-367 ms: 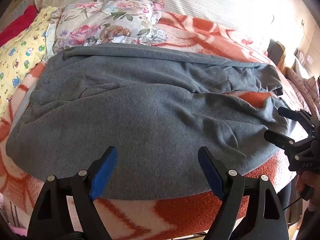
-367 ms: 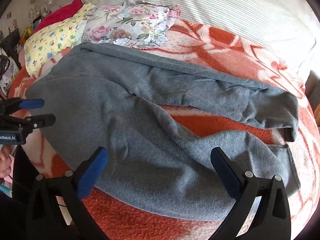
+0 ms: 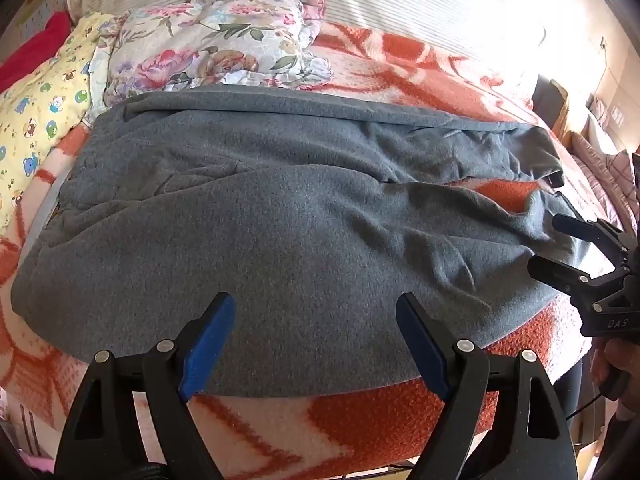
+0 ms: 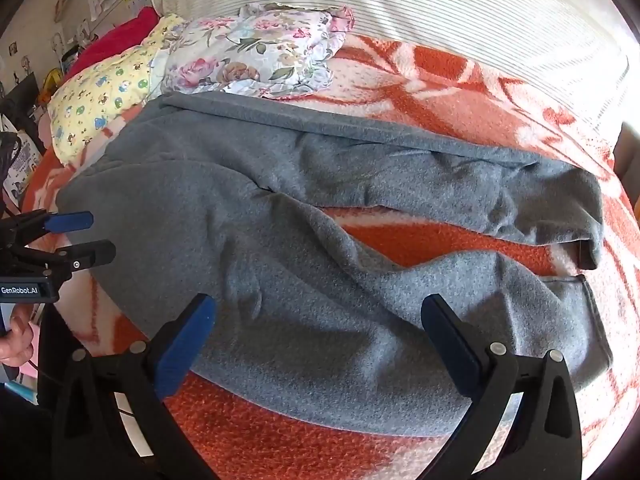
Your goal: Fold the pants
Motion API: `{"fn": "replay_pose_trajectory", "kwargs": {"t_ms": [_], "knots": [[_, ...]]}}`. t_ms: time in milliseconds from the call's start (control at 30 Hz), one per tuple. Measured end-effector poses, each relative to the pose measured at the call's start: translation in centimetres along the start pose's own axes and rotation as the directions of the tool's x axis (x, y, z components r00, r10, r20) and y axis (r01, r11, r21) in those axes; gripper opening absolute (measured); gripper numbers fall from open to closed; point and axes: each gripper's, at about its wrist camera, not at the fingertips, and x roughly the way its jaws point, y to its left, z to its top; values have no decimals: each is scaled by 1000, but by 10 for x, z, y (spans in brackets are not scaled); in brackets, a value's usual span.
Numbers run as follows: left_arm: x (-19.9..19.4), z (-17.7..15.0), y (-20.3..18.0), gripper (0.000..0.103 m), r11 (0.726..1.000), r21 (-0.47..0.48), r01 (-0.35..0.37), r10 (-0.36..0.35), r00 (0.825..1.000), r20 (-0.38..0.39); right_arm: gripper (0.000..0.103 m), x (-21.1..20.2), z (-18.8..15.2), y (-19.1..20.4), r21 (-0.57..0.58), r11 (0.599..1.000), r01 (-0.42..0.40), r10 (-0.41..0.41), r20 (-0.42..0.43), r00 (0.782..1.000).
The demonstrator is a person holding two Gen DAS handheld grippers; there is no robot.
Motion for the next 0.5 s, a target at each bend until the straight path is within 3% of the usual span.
{"fn": "replay_pose_trajectory", "kwargs": {"t_ms": [500], "knots": [[1,-1,3,83,1000,-6,15,-15,1000,-13,103,1,-1,4,8,1000,-13,13,1,1000]]}}
